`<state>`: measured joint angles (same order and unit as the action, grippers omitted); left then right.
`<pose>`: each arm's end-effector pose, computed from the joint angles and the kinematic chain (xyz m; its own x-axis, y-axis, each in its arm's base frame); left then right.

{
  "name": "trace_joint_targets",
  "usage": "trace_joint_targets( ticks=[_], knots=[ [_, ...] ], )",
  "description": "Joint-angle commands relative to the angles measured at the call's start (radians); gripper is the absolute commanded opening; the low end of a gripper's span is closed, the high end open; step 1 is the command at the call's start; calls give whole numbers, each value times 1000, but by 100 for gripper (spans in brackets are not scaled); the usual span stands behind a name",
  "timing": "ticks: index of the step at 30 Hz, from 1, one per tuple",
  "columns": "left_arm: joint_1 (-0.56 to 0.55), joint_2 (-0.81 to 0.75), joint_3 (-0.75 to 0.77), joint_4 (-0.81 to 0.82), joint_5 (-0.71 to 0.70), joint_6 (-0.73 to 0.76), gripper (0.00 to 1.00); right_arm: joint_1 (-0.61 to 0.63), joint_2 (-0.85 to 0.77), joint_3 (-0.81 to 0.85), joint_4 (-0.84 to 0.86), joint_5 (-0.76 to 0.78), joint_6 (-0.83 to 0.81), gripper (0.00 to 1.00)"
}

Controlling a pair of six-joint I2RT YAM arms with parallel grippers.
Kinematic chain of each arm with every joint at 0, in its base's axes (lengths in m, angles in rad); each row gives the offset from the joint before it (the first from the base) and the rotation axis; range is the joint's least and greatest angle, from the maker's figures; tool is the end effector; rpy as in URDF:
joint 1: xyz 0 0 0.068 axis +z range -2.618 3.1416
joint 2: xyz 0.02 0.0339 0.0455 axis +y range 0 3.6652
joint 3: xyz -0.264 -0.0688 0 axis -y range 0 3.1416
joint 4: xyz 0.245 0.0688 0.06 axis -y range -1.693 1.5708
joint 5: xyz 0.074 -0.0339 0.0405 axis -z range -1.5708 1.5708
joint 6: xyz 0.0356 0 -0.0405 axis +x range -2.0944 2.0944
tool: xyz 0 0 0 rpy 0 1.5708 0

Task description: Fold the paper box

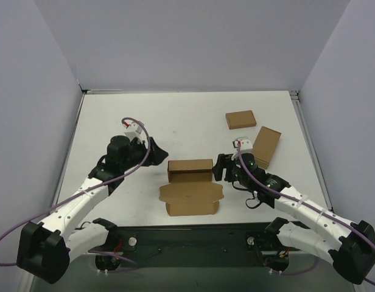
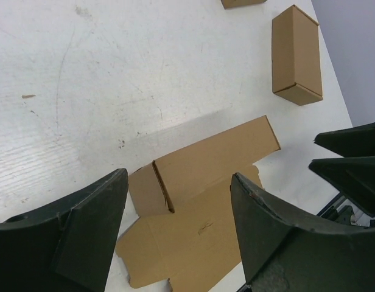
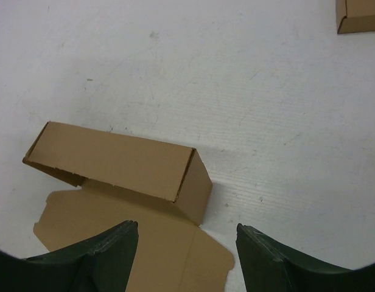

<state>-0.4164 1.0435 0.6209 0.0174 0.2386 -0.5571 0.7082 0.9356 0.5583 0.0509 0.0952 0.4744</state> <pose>0.2115 -0.1027 0.2531 -0.6188 -0.2881 -0.7308 0.3116 0.7640 -0.5650 0.1669 0.1385 0.2564 -0.4812 0.1866 -0.8565 -0.4039 0.8200 0.4056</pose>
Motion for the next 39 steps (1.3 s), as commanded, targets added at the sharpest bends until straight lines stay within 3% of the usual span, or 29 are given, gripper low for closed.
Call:
trace_joint_targets(
  ticks=[1, 4, 10, 15, 22, 28, 32, 34, 39],
  knots=[
    [25, -25, 179, -229, 26, 133, 78, 40, 35, 23, -20, -26, -131, 65],
    [39, 1, 328, -333, 38, 231, 78, 48, 100, 20, 9, -23, -117, 59],
    [45, 56, 471, -370, -9, 341, 79, 53, 210, -1, 142, 14, -85, 54],
    [47, 93, 519, -373, -18, 358, 79, 62, 296, -41, 321, 61, -42, 49],
    [62, 108, 464, -314, -33, 379, 79, 86, 394, -44, 399, 139, -31, 35],
    [79, 101, 419, -301, -2, 394, 79, 88, 402, -6, 348, 140, -45, 15],
    [56, 70, 376, -261, 96, 450, 79, 86, 402, 52, 215, 121, -56, 2],
    [24, 67, 367, -270, 111, 509, 79, 82, 397, 93, 161, 103, -65, 0],
    [-186, 81, 370, -349, 58, 686, 79, 42, 371, 189, -46, -41, -123, 0]
  ],
)
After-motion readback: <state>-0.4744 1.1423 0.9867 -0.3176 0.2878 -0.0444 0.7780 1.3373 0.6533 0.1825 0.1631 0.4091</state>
